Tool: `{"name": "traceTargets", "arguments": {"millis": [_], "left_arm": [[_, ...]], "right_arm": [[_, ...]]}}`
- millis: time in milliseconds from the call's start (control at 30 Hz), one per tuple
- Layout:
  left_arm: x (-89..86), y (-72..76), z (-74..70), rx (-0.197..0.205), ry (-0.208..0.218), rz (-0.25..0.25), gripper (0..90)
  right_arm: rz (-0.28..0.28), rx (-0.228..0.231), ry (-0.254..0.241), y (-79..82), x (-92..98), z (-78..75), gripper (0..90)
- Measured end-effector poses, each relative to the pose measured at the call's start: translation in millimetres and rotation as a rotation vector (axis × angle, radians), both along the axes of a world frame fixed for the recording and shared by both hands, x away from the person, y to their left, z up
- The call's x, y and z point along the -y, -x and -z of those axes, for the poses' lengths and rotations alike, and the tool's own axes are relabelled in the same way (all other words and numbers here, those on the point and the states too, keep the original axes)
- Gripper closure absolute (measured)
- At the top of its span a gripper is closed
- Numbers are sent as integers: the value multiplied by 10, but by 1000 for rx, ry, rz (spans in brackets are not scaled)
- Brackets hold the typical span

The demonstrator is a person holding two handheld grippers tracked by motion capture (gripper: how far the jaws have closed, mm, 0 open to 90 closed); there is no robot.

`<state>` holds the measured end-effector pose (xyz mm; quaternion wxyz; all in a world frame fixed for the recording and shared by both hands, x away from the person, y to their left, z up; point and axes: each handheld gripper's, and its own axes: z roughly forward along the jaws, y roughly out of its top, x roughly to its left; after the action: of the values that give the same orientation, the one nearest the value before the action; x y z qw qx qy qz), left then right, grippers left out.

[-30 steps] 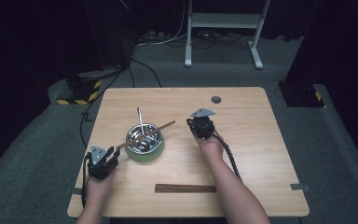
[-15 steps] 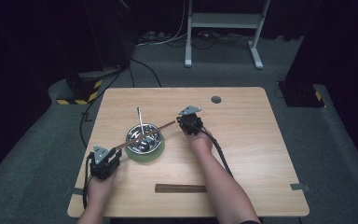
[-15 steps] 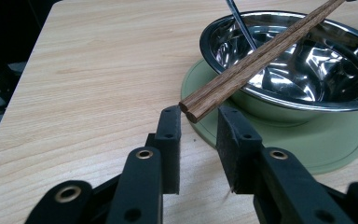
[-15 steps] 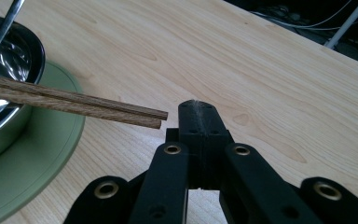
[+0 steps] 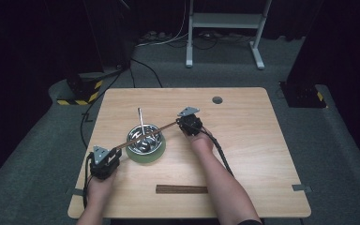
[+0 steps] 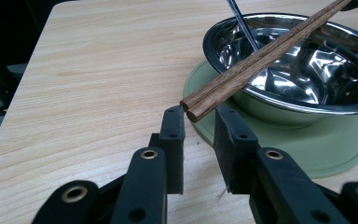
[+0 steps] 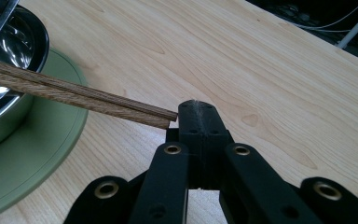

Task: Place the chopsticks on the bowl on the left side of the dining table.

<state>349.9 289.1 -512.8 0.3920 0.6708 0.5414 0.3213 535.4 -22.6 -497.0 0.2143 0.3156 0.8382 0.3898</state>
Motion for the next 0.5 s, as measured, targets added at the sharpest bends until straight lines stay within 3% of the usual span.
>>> {"name": "traceTargets", "arguments": {"millis": [33, 200, 500], "left_arm": [[7, -2, 10, 3, 23, -5, 729], [-17, -9, 6, 0, 8, -3, 729], [-32, -23, 13, -3, 17, -3, 731]], "right_arm": [[-2, -3, 0, 6, 2, -4, 899], [-9, -2, -4, 35, 9, -12, 898], [-21, 8, -9, 121, 55, -16, 898]]}}
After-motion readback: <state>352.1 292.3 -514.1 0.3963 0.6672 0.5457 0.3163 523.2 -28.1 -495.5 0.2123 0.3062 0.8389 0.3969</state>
